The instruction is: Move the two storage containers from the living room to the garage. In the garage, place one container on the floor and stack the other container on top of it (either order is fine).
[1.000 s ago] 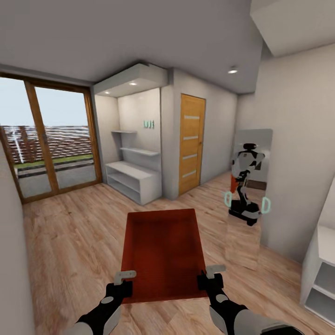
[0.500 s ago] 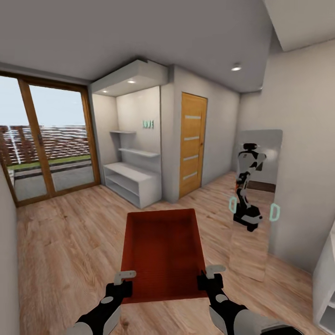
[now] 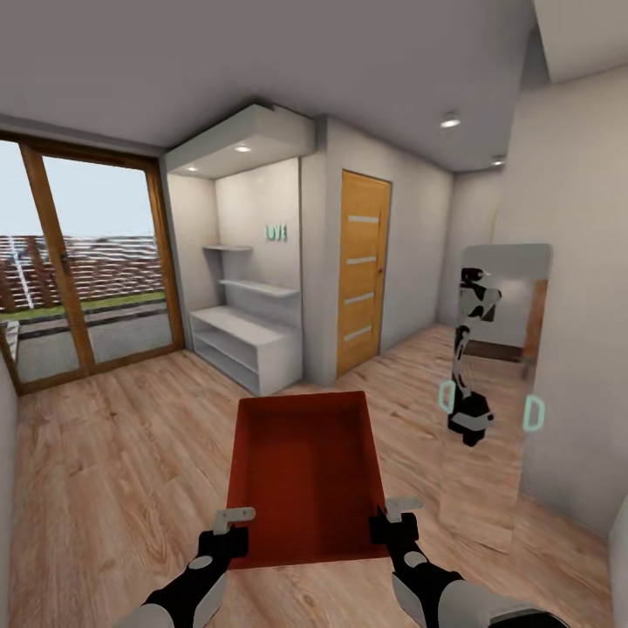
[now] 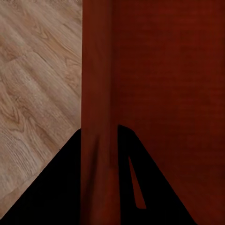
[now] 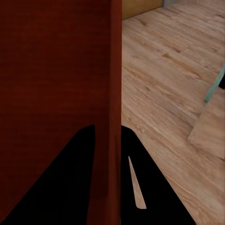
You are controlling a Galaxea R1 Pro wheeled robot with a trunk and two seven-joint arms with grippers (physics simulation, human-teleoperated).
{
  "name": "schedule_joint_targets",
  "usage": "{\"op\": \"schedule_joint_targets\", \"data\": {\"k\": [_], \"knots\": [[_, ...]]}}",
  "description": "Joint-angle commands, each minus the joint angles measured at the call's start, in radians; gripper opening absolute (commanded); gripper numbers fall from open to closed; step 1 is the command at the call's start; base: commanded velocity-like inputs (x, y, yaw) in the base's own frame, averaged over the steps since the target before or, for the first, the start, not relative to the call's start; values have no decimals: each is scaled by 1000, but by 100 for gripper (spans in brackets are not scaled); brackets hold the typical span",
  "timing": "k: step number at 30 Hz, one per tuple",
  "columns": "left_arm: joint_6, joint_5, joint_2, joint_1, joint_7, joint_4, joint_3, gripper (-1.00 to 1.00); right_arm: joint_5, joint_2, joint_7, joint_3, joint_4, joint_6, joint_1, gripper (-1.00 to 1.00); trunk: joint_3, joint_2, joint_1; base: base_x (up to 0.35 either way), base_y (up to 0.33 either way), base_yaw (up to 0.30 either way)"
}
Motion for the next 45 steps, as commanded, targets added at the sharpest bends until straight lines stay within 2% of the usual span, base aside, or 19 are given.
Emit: {"op": "schedule_joint_targets", "data": {"k": [1,32,45], "knots": [[-56,2,18,-1,8,-2,-33,-100,4,-5,-6,-43,3,1,-1,-100,-2,-1,1,322,0,0],[-55,2,18,-1,8,-2,-33,-100,4,-5,-5,-43,3,-1,-1,-100,-2,-1,1,322,0,-2],[-56,2,18,-1,8,-2,-33,-100,4,-5,-5,-43,3,-1,-1,-100,-2,-1,1,322,0,-208]]}}
